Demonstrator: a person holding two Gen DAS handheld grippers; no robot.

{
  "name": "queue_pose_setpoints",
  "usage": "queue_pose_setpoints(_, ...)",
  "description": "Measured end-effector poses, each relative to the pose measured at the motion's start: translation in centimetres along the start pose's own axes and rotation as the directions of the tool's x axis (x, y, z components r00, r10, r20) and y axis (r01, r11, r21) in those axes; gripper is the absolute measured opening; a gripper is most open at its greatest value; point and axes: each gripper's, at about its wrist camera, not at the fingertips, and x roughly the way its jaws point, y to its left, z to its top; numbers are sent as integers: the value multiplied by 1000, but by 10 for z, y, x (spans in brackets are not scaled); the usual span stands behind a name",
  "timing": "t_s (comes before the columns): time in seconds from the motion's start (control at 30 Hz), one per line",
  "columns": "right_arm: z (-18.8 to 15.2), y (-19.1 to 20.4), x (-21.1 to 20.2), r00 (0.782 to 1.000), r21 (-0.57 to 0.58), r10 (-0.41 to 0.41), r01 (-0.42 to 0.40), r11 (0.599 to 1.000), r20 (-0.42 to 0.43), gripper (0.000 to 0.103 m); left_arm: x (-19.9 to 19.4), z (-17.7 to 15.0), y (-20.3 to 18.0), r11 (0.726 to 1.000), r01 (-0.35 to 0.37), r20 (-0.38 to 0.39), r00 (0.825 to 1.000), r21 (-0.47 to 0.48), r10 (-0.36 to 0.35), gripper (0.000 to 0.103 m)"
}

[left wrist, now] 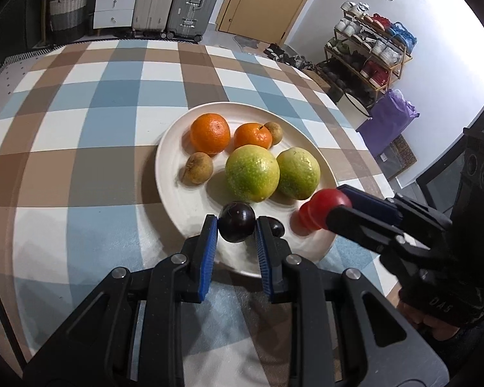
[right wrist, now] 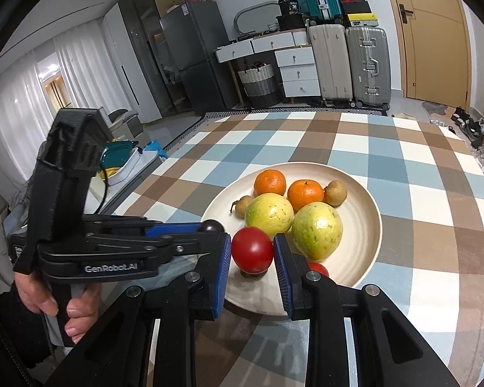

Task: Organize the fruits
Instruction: 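Carry the plum and tomato onto the plate and lower them, then open both tools to release the plum and tomato on the plate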

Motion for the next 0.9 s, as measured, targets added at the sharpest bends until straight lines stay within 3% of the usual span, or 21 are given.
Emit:
queue_pose_setpoints(0.3, -2, -4, 13, 1000, -13, -19, 19, 1000, -12, 29, 16, 9, 6, 999, -10, -14, 1000, -36, 9, 24)
queue_pose_setpoints(0.43, -2, -5, 4, 999, -10, -24, 24, 1000, 25, 47, 11, 10, 13, 998, -12, -4, 1000, -63, 12, 29)
queue_pose_setpoints(0.5, -2, -5, -3, 998, -9, -23, 23, 1000, 51, 48, 7, 9, 13, 998, -16, 2, 1000, -58, 16, 30)
queue_pose_setpoints(0.63, 0, -6, -17, 994, 3, -35, 35, 999, 101, 51, -7, 4, 11, 997, -52, 37, 998, -58, 55, 48)
queue_pose_setpoints(0.77, -1, -7, -36, 986, 31, -32, 27, 999, 166, 72, -25, -1, 11, 992, -103, 97, 989, -73, 110, 66)
queue_pose_setpoints(0.9, -4, -4, -51, 980, 32, -38, 33, 999, 194, 73, -45, -6, 3, 979, -198, 176, 963, -45, 203, 77)
